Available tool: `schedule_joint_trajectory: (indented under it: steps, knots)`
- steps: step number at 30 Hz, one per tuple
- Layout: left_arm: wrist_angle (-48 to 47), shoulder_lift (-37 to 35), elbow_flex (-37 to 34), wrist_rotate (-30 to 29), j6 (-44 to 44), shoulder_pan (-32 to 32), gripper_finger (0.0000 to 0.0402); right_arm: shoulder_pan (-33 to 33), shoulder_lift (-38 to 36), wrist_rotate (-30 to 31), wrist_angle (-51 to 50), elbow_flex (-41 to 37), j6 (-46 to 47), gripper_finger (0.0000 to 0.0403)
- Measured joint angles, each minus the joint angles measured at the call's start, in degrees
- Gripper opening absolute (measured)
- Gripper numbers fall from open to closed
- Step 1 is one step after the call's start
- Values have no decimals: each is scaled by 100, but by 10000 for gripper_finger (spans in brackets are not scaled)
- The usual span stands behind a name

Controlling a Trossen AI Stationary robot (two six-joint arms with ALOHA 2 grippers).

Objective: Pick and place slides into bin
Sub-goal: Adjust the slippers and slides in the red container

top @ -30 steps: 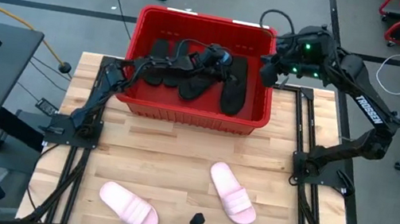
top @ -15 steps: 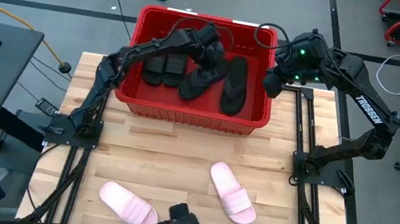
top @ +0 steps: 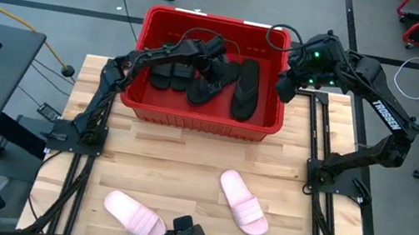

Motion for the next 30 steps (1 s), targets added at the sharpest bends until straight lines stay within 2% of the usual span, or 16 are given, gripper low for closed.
schedule_joint_trajectory:
  steps: [5,12,17,22,30]
  knots:
    - [288,2,-404,-5,-70,70,219,0,0,-1,0,0,0,2]
    - [295,-2,-492,193,-257,207,206,0,0,0,0,0,0,2]
    - [300,27,-489,446,-223,194,138,0,0,-1,0,0,0,2]
    - [230,72,-491,546,-642,221,23,0,0,-1,-2,0,0,2]
    - [387,70,-67,312,-2326,493,8,0,0,0,-8,0,0,2]
